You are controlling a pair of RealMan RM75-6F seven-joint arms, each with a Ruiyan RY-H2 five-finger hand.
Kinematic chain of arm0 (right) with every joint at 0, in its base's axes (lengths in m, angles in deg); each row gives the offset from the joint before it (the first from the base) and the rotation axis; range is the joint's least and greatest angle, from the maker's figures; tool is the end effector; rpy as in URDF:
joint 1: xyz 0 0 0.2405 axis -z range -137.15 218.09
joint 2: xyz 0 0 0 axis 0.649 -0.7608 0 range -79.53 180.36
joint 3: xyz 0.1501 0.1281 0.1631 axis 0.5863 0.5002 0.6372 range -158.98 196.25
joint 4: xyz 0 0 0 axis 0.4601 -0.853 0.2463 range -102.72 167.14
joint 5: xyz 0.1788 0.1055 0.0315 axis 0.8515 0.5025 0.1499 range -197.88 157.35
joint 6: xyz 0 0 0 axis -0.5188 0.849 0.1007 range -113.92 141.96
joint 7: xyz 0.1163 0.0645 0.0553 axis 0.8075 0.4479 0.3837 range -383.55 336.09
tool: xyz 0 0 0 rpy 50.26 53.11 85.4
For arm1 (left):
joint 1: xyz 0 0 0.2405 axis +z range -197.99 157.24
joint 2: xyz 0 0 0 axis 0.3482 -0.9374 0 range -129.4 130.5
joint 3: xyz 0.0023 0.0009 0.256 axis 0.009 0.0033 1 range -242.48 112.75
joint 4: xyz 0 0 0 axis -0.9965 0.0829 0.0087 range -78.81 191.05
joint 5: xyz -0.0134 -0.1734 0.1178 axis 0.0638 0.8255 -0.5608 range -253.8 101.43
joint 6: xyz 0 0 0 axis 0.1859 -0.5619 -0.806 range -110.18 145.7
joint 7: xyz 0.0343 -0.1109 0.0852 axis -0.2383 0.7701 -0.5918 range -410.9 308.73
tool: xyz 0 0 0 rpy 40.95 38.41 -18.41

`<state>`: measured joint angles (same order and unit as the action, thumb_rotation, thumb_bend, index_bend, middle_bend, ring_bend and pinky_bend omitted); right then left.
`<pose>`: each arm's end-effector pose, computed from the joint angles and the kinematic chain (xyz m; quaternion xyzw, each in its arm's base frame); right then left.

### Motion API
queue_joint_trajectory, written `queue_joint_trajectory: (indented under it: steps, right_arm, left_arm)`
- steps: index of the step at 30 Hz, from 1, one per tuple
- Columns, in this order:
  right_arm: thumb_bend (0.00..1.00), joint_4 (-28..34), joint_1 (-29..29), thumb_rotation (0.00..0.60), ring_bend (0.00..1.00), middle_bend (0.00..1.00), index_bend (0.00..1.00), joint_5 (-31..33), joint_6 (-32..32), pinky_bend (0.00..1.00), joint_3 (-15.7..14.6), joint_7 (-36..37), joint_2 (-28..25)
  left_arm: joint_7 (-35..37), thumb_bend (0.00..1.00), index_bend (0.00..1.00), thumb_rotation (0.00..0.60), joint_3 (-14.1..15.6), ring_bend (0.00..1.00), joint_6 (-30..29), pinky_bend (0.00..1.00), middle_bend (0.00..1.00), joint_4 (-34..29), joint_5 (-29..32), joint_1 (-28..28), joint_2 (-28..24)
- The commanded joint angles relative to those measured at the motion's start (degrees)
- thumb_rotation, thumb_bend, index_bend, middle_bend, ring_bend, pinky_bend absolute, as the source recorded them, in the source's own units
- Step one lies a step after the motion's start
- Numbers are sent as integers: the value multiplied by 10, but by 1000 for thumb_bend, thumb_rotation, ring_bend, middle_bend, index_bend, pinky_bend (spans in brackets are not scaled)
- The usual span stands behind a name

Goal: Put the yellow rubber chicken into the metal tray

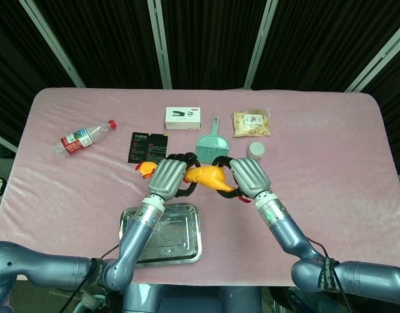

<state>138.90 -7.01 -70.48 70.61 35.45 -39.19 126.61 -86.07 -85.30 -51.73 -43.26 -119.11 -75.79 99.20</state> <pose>-0.0748 -0.3404 0.0472 0.6802 -0.4706 0.4481 0.3392 -0.0060 0.3284 -0.0276 -0.6766 -0.4367 -0.4591 0.3752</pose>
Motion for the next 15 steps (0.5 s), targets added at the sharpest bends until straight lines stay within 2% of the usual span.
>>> queue_joint_trajectory:
  steps: [1,6,8,11,13,15]
  right_arm:
    - [455,2,0,600,724,776,988,1,-2,769,0,2,-1]
    - [455,3,-1,600,724,777,989,2,-2,770,-2,4,-2]
    - [455,3,-1,600,724,776,989,2,-2,769,-2,5,-2]
    - [455,2,-1,600,724,776,989,3,-1,769,-2,7,-3]
    - [455,1,-1,600,724,776,989,5,0,769,-2,8,-4]
    - [457,0,-1,600,724,776,989,7,1,769,-1,10,-4]
  left_arm:
    - [6,553,479,600,0,220,-3,239,249,3,-5,1,3]
    - [14,576,559,600,0,224,-9,239,281,7,-17,3,8]
    - [17,572,562,600,0,225,-13,239,284,9,-21,4,10]
    - [20,460,462,600,1,224,-13,239,249,10,-23,6,9]
    - [21,366,347,600,2,219,-9,239,208,6,-21,8,5]
    - [22,305,279,598,4,213,-2,239,184,-2,-16,10,-2]
